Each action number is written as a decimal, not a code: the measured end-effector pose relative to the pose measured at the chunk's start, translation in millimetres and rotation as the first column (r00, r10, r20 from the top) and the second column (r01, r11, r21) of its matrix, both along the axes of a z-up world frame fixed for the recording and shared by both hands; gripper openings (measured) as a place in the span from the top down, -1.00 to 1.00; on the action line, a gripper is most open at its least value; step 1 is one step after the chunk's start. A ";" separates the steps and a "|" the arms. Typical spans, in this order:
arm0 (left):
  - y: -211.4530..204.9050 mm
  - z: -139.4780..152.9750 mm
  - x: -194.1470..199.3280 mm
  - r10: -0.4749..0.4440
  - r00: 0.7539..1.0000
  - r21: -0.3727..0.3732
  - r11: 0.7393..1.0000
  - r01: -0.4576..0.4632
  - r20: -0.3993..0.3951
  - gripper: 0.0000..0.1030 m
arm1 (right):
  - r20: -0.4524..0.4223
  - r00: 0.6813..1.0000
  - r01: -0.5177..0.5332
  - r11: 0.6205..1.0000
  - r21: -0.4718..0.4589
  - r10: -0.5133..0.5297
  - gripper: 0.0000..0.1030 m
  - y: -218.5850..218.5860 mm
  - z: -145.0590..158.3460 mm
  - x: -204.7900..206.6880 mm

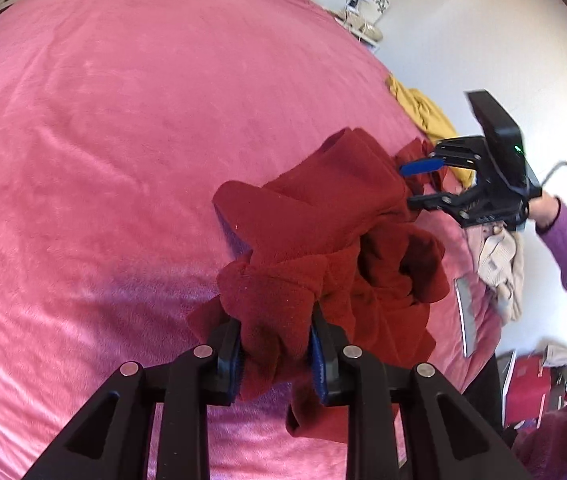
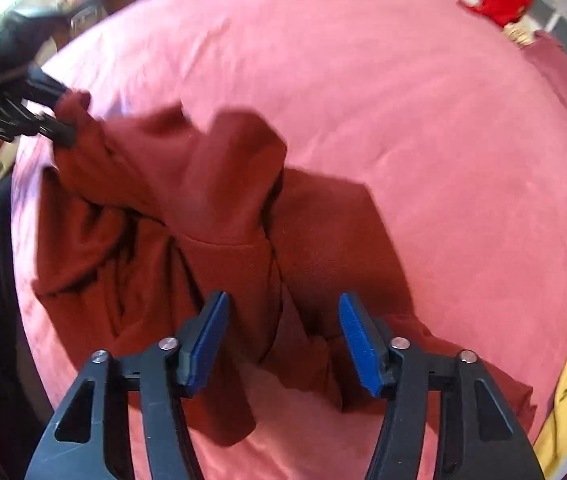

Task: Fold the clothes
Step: 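Lift the garment with both grippers and stretch it between them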

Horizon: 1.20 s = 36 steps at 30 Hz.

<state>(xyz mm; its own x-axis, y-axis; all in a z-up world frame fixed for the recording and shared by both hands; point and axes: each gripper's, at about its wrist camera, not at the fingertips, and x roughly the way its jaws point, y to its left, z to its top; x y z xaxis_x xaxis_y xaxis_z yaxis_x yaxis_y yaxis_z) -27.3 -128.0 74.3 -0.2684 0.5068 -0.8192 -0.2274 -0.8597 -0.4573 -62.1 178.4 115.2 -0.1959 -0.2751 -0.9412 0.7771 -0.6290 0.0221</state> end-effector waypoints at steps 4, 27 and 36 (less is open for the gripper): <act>-7.7 -1.7 7.6 0.066 0.996 0.037 0.997 -0.064 -0.053 0.62 | 0.033 0.998 0.049 0.999 -0.007 -0.049 0.76 2.9 -7.9 2.7; -9.3 306.7 74.8 0.200 0.707 0.156 0.980 -0.127 -0.679 0.75 | -0.435 0.782 0.159 0.817 -0.554 -0.447 0.85 13.1 312.2 125.0; -2.5 421.1 180.8 0.114 0.529 0.095 0.994 -0.062 -0.841 0.75 | -0.578 0.641 -0.010 0.747 -0.665 -0.506 0.85 1.5 432.0 247.8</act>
<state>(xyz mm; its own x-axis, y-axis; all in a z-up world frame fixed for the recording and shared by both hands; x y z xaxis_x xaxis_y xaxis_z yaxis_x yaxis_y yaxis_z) 153.5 -130.5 495.4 -0.8667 0.4714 -0.1628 -0.4538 -0.8809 -0.1345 185.7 180.0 547.2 -0.8455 -0.5127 -0.1493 0.5210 -0.8533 -0.0203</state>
